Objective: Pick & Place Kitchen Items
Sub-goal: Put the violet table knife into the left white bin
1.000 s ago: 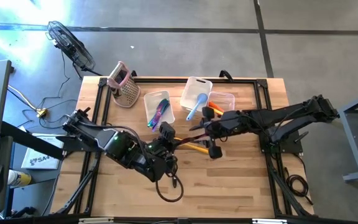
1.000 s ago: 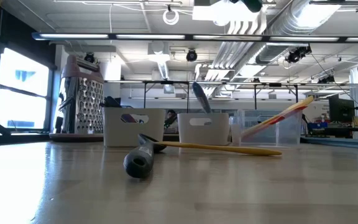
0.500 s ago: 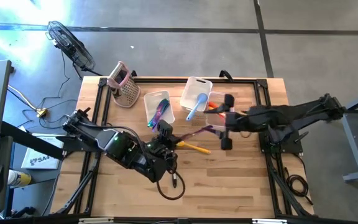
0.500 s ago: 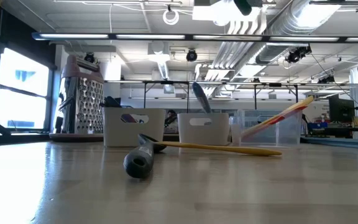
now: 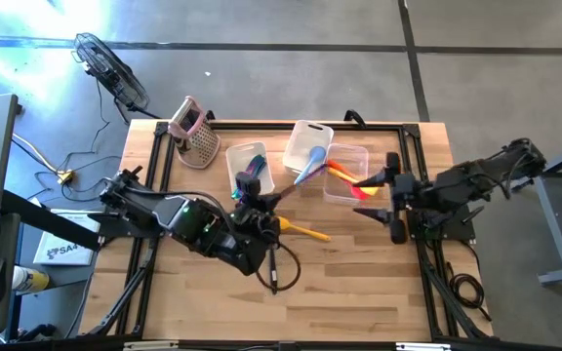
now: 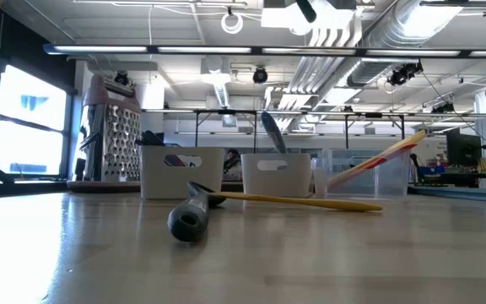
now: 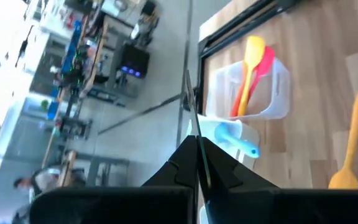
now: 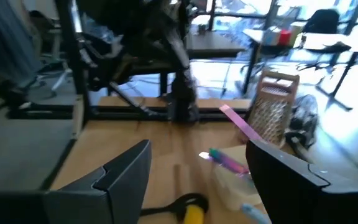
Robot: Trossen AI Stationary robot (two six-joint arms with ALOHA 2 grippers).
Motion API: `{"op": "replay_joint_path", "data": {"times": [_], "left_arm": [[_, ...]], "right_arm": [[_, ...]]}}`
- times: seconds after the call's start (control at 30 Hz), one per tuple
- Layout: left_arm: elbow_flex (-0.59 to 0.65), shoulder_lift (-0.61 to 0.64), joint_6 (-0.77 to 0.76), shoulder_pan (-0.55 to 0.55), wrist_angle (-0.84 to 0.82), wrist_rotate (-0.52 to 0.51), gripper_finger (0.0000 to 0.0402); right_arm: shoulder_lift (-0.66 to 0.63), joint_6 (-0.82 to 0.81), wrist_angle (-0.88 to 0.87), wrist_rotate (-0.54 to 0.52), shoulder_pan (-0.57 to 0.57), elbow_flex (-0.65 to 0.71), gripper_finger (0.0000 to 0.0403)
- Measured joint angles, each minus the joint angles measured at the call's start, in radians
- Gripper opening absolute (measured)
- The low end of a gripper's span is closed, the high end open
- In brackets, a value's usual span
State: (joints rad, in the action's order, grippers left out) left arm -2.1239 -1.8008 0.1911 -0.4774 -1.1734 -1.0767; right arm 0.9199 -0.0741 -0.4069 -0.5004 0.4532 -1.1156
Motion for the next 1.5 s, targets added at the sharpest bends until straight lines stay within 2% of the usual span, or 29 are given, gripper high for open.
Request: {"op": "replay_joint_path", "data": {"times": [0.27,0.47,0.67,0.8,0.93,1.1,1.17,1.33,1.5], "left_arm": [[0.000,0.000,-0.248,0.060,-0.071,-0.049,0.0000],[0.000,0.000,-0.415,0.109,-0.201,-0.132,0.0000],[0.002,0.033,-0.735,0.227,-0.405,0.002,0.0000],[0.017,0.057,-0.720,0.308,-0.395,0.073,0.0000],[0.015,0.065,-0.749,0.397,-0.397,0.114,0.0000],[0.019,0.069,-0.747,0.488,-0.398,0.336,0.0000],[0.034,0.069,-0.745,0.498,-0.397,0.408,0.0000],[0.098,0.069,-0.774,0.488,-0.397,0.501,0.0000],[0.213,0.069,-0.785,0.476,-0.397,0.486,0.0000]], "right_arm": [[-0.062,-0.091,-0.138,0.011,0.103,0.000,0.0255],[-0.082,-0.115,-0.228,0.007,0.145,0.000,0.0255],[-0.082,-0.091,-0.279,-0.038,0.144,0.000,0.0255],[-0.082,-0.067,-0.281,-0.167,0.141,0.000,0.0255],[-0.082,-0.029,-0.280,-0.222,0.127,0.000,0.0255],[-0.082,-0.026,-0.289,-0.230,0.103,0.000,0.0255],[-0.082,-0.026,-0.295,-0.231,0.090,0.000,0.0255],[-0.082,-0.016,-0.303,-0.230,0.056,0.000,0.0255],[-0.082,0.000,-0.303,-0.224,0.040,0.000,0.0255]]}}
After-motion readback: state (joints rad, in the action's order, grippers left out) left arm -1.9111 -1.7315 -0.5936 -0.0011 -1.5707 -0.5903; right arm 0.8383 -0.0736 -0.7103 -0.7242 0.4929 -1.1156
